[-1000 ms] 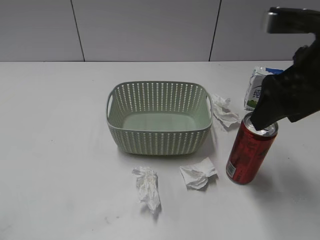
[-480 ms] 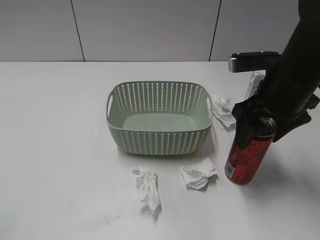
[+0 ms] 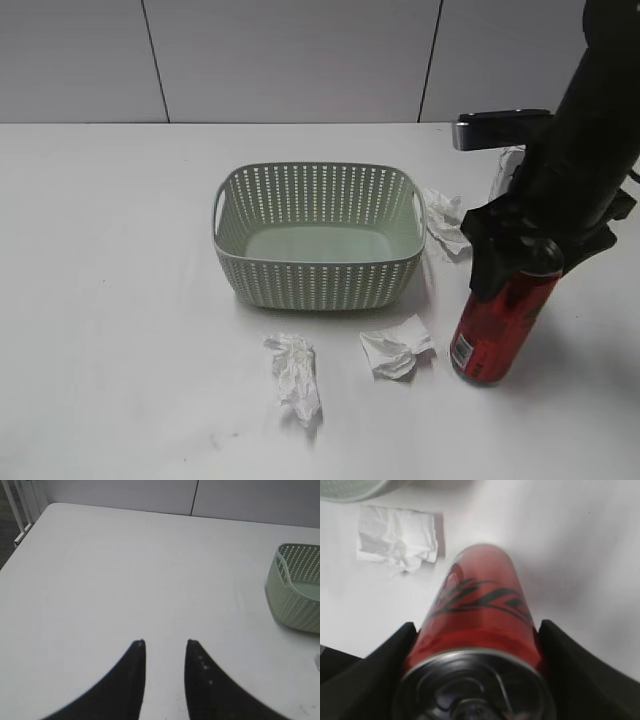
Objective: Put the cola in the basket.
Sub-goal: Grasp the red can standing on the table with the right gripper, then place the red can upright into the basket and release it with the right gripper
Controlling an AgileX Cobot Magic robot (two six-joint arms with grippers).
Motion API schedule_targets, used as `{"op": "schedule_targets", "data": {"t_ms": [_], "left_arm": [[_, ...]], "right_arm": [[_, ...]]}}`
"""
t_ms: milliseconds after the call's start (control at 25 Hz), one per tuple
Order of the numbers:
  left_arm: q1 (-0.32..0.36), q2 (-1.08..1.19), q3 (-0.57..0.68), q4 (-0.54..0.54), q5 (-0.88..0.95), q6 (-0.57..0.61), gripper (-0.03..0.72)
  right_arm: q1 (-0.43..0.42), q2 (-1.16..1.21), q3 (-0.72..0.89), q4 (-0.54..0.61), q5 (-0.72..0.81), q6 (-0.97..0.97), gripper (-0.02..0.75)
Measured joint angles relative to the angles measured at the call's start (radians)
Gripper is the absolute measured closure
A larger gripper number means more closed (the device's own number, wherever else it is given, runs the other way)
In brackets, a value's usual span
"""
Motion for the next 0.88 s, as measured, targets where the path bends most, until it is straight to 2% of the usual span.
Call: {"op": "schedule_targets", "data": {"t_ms": [200,440,680,880], "left_arm": [[0.000,0.000,0.000,0.000,0.000,0.000,0.471],[0.000,0.000,0.000,0.000,0.000,0.000,0.471],[0.000,0.000,0.000,0.000,0.000,0.000,0.471],[0.000,0.000,0.000,0.000,0.000,0.000,0.471]], "right_arm": [[0.000,0.000,-0.141,-0.022,0.131,0.000,0.213],[0.019,-0.015,-0.445,-0.039,0.145,-0.001,0.213],[0.088,0.048,-0.695,-0.041,0.156,-0.022,0.213],[0.182,0.184,-0.784,-0.097,0.156,-0.042,0.213]]}}
